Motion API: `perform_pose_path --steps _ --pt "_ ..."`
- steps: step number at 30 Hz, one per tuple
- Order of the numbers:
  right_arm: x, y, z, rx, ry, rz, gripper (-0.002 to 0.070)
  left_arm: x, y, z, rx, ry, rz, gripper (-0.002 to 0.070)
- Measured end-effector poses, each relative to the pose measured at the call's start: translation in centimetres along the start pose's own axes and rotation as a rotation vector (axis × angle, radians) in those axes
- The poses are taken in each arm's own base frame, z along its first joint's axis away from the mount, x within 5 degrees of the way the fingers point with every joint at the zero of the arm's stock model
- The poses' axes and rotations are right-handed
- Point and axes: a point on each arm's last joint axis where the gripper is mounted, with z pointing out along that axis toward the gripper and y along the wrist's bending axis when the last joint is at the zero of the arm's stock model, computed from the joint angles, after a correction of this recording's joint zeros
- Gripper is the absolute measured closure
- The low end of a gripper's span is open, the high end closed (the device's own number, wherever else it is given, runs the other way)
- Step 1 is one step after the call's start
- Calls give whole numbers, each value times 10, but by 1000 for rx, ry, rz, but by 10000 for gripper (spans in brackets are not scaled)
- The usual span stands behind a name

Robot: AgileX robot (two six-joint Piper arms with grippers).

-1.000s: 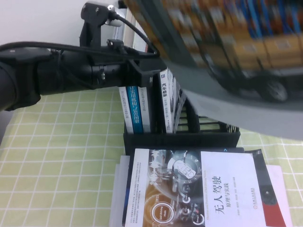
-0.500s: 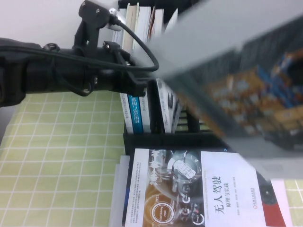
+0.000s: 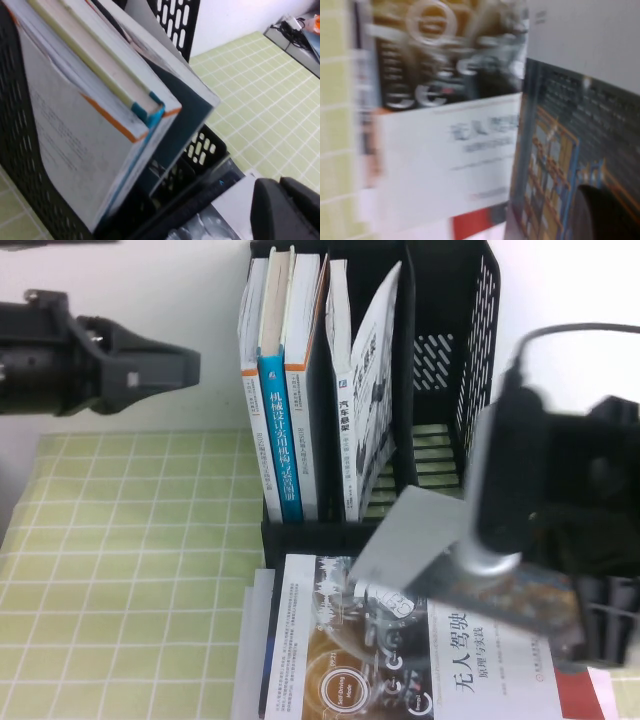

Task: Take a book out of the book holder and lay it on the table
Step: Place the picked book on the book

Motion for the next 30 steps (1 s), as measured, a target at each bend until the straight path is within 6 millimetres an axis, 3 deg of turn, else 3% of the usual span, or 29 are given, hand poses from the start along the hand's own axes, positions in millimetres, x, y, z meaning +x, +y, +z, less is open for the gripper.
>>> perform_pose_path --steps 7,12,16,20,23,26,30 --pt "-41 15 29 278 62 -148 662 9 -17 -15 95 99 -4 676" --pt "-63 36 57 219 33 -171 662 11 -20 -16 121 130 -20 676" --pt "-74 51 93 170 39 -203 662 12 -21 -16 125 134 -22 676" --pt "-72 63 129 117 114 -180 662 13 -21 -16 132 143 -23 676" --pt "-69 69 144 86 154 -166 649 13 -21 -16 135 145 -23 676" --pt "-69 72 147 62 159 -143 539 13 -22 -16 137 147 -23 676" --pt "-66 76 144 17 177 -128 254 13 -22 -16 137 147 -23 673"
